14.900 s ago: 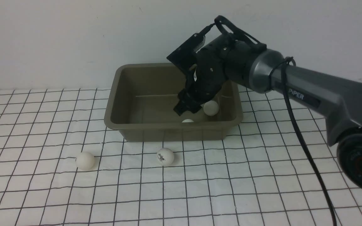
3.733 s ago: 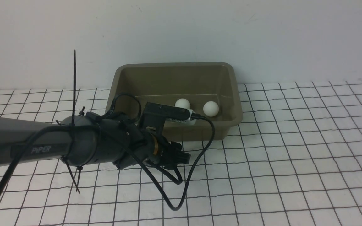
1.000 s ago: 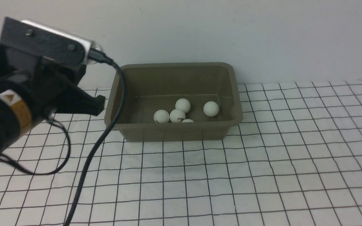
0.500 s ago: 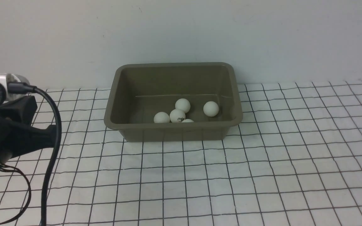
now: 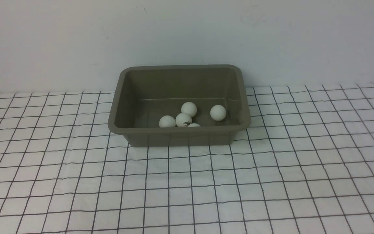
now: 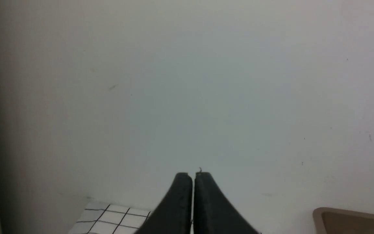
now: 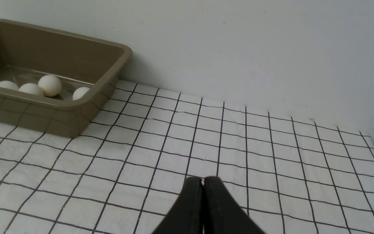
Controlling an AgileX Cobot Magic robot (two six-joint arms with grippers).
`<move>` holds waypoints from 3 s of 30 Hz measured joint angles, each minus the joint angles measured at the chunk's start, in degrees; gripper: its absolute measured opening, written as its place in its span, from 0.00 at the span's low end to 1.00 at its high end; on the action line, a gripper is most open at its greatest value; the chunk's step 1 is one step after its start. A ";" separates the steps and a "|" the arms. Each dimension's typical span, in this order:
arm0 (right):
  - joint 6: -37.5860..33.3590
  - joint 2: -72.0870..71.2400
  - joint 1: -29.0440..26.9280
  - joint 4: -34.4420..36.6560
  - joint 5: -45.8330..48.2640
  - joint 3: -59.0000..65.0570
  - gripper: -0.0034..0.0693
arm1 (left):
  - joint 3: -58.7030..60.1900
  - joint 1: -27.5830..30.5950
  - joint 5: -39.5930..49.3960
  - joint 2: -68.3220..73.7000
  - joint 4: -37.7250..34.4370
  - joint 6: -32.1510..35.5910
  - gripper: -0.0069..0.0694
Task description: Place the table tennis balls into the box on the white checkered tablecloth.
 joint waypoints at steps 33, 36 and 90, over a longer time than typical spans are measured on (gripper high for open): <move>0.00 0.00 0.00 0.00 0.32 0.00 0.03 | 11.43 0.26 -0.73 -20.51 -4.29 -7.72 0.09; 0.00 0.00 0.00 0.00 0.37 0.00 0.03 | 11.43 0.26 -0.68 -20.51 -11.10 -0.72 0.09; 0.00 0.00 0.00 0.00 0.38 0.00 0.03 | 19.70 0.26 11.78 -20.51 -104.83 106.06 0.09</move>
